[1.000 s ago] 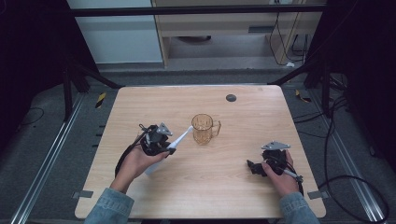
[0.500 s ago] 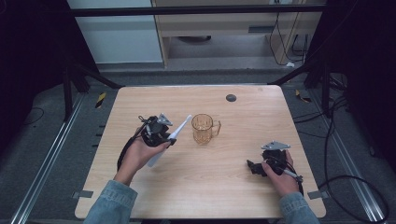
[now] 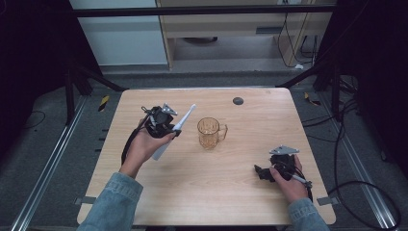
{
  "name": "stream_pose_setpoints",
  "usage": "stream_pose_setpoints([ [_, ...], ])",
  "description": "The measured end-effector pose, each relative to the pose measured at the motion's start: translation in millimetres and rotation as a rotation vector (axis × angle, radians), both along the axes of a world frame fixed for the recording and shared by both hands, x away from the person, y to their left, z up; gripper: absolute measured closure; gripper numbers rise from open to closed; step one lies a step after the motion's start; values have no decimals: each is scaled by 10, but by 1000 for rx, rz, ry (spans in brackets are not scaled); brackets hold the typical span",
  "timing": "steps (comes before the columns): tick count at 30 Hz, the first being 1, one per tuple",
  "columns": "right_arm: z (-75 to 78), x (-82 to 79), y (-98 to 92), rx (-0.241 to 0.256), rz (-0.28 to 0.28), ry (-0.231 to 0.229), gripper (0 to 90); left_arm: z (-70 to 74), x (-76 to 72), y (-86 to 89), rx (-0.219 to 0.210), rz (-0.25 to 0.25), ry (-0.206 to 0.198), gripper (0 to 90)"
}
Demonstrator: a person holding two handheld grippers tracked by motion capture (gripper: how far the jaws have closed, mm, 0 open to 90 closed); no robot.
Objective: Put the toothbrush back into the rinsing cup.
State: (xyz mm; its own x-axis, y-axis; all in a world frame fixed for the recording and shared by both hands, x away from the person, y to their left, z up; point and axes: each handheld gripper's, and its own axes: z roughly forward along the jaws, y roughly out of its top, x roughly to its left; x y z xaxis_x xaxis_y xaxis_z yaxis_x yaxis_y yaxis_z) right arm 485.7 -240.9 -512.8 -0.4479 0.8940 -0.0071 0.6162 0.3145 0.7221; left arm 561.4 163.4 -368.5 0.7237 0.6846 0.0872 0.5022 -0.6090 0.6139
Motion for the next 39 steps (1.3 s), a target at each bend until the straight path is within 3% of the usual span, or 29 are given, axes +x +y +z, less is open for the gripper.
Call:
stream_pose_setpoints([
  [14, 1, -1, 2, 3, -2, 1, 4, 140, 82, -139, -21, 10, -34, 670],
  [29, 2, -1, 0, -1, -1, 1, 4, 407, 111, -279, -24, -8, -81, 670],
  [39, 2, -1, 0, 0, -1, 1, 4, 475, 114, -332, -35, -11, -94, 670],
])
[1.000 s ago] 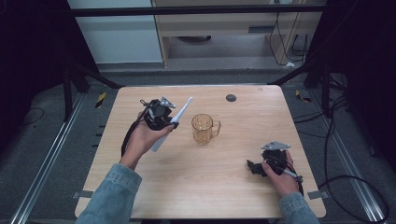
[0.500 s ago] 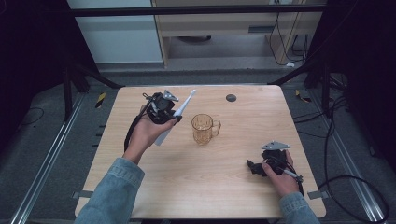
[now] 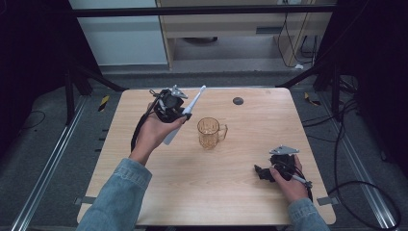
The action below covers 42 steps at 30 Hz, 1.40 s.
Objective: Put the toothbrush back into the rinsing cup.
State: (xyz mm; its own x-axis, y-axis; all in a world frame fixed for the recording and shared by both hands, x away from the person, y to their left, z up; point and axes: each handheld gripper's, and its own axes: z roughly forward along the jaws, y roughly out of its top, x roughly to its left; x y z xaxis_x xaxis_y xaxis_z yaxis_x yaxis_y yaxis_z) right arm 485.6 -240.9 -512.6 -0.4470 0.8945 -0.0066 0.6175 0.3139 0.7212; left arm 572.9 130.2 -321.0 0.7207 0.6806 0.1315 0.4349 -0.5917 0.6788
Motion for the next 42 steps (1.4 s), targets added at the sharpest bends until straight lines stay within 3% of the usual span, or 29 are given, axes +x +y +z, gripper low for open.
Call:
stream_pose_setpoints([
  [18, 0, 0, 0, 0, 0, 0, 4, 177, 17, -119, -24, -6, -28, 670],
  [25, 0, 0, 1, 1, 0, 0, 4, 212, 20, -230, 19, -24, -41, 670],
  [37, -1, 1, 0, -1, 0, -1, 4, 290, 23, -405, 30, -47, -58, 670],
  [42, -1, 1, 0, 0, 0, -1, 4, 354, 42, -466, -8, -61, -55, 670],
])
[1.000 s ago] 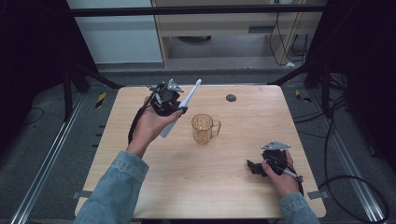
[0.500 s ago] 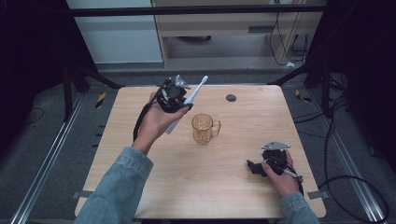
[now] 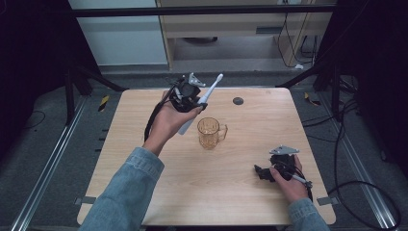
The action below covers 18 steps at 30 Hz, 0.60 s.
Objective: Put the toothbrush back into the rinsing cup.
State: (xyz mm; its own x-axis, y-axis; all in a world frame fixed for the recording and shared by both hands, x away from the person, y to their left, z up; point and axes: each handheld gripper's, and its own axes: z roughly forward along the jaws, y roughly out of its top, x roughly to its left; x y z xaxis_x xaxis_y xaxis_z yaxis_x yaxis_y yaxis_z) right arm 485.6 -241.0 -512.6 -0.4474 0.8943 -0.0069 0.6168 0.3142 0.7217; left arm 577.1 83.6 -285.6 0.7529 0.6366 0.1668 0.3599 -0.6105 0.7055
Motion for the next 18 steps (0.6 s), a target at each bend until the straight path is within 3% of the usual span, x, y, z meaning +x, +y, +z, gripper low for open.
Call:
stream_pose_setpoints([
  [2, 0, 0, 0, 0, 0, 0, 4, 7, 14, -58, 36, 5, -23, 670],
  [10, -1, 3, -7, 0, 7, 0, 4, -23, 118, -212, 15, -12, -15, 670],
  [18, -1, 3, -6, 0, 7, 0, 4, 73, 180, -380, -11, -32, -37, 670],
])
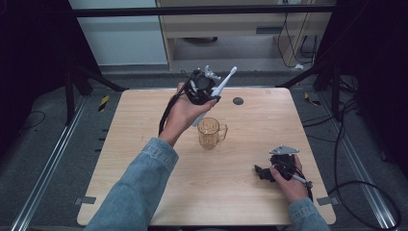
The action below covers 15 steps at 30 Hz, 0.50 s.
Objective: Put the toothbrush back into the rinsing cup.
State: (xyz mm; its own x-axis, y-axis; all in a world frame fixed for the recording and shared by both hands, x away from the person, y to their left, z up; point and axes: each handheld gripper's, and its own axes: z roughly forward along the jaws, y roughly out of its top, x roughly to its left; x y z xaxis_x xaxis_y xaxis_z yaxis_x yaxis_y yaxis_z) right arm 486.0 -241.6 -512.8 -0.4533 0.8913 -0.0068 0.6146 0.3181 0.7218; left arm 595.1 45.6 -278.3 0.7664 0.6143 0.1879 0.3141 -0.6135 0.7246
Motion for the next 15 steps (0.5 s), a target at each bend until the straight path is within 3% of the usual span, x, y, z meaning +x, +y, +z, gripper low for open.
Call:
stream_pose_setpoints([
  [5, 0, -1, 1, 2, 0, 1, 4, 46, 7, -84, 4, -9, -22, 669],
  [15, -1, 4, 0, 3, 3, -1, 4, 54, 56, -153, -61, -25, -50, 669],
])
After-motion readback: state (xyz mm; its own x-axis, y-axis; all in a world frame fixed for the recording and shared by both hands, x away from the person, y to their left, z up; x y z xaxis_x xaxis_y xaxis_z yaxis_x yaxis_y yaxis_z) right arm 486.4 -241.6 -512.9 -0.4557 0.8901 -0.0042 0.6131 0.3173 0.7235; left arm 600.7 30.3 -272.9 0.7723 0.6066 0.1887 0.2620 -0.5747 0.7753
